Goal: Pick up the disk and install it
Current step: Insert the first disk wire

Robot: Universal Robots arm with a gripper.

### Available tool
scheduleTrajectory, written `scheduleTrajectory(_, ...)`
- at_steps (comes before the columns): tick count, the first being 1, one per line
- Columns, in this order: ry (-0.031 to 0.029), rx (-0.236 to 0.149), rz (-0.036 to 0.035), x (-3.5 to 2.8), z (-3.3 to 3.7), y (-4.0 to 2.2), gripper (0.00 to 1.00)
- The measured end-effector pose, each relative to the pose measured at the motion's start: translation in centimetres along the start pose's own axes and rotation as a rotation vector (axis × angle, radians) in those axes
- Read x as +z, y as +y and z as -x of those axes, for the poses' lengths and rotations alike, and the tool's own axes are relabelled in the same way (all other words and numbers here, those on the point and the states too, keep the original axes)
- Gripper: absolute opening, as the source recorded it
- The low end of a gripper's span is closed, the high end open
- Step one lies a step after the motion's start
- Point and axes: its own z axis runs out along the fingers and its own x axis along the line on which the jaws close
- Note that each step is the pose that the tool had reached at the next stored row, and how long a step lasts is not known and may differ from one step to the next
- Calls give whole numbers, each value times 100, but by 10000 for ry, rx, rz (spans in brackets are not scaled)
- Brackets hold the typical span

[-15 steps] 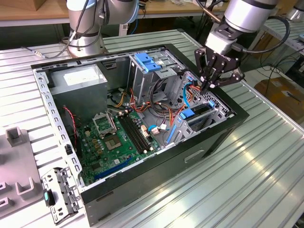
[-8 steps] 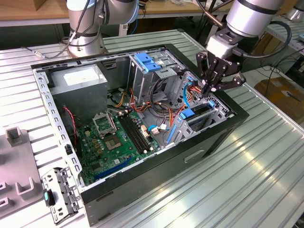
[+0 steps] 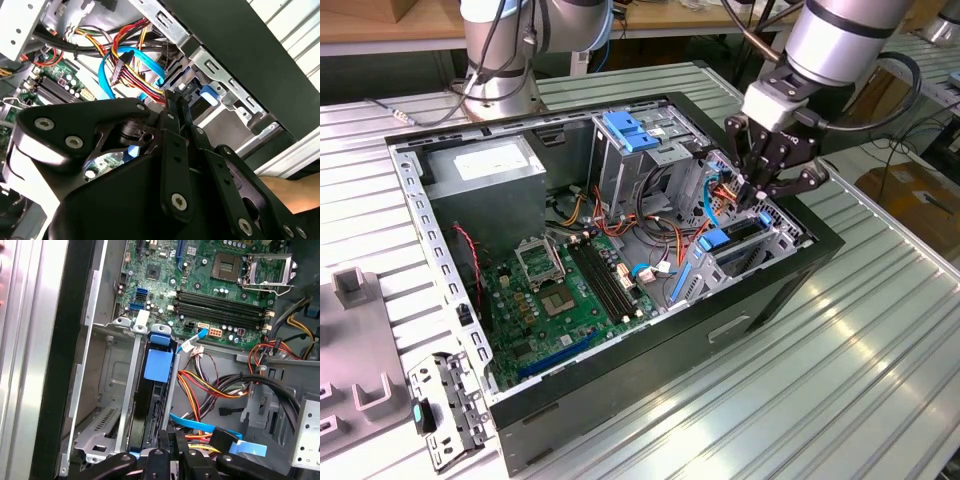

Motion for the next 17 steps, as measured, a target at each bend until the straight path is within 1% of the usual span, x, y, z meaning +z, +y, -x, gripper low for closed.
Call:
scheduleTrajectory(2, 3, 136, 1, 8, -16, 4, 16)
scheduleTrajectory(7, 5, 206, 0, 10, -119, 21, 16)
scheduleTrajectory(9, 5, 259, 0, 14, -118, 23, 16)
scheduleTrajectory(11, 18, 667, 1, 23, -119, 24, 16)
scheduleTrajectory(17, 18, 750, 1, 25, -123, 25, 16)
